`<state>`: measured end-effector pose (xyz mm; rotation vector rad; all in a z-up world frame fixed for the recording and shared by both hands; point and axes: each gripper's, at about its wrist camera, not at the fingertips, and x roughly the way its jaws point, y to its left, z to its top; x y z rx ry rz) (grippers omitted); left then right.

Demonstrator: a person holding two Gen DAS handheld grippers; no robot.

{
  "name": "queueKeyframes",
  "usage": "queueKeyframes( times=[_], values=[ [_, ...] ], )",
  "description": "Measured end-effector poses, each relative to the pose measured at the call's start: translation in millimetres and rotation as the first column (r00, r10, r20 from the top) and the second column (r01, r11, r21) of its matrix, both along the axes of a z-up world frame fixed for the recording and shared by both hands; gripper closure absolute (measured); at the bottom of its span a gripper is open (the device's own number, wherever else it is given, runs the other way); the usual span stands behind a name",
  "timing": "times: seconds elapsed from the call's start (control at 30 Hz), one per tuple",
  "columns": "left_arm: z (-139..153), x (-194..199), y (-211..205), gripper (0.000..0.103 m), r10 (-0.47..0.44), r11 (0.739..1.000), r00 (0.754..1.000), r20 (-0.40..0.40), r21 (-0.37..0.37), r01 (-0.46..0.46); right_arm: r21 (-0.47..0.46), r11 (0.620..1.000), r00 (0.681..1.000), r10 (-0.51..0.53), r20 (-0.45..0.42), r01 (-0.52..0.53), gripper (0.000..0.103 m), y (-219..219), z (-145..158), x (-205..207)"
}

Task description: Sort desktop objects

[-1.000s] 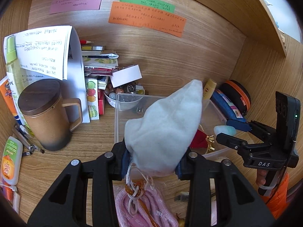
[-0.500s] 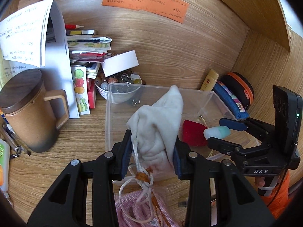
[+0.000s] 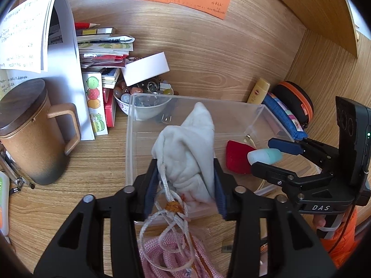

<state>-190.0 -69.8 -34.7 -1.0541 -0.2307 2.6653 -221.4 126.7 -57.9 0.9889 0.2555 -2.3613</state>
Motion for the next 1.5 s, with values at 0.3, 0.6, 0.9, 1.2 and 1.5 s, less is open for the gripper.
queueKeyframes(
  times=[0.3, 0.6, 0.9, 1.2, 1.5],
  values=[
    [3, 1, 1, 0.051, 0.005, 1.000, 1.000, 0.002, -0.009, -0.005, 0.005, 1.000, 1.000, 0.004, 0.010, -0.004, 0.032, -1, 0, 0],
    [17, 13, 2, 0.040, 0.033, 0.999, 0.998, -0.044, -0.029, -0.034, 0.003, 1.000, 1.000, 0.015, -0.020, -0.015, 0.027, -1, 11, 8],
    [32, 33, 4, 0.029, 0.063, 0.996, 0.993, -0.099, -0.063, -0.070, -0.038, 0.999, 0.998, -0.011, -0.058, 0.009, 0.019, 12, 26, 25],
    [38, 62, 2, 0.013, 0.103, 0.989, 0.985, -0.137, -0.091, -0.116, -0.107, 0.992, 0.997, -0.069, -0.030, 0.065, 0.015, 34, 31, 38],
    [32, 92, -4, 0.011, 0.145, 0.978, 0.980, -0.133, -0.131, -0.163, -0.135, 0.987, 0.996, -0.090, -0.015, 0.087, 0.015, 46, 28, 58]
  ],
)
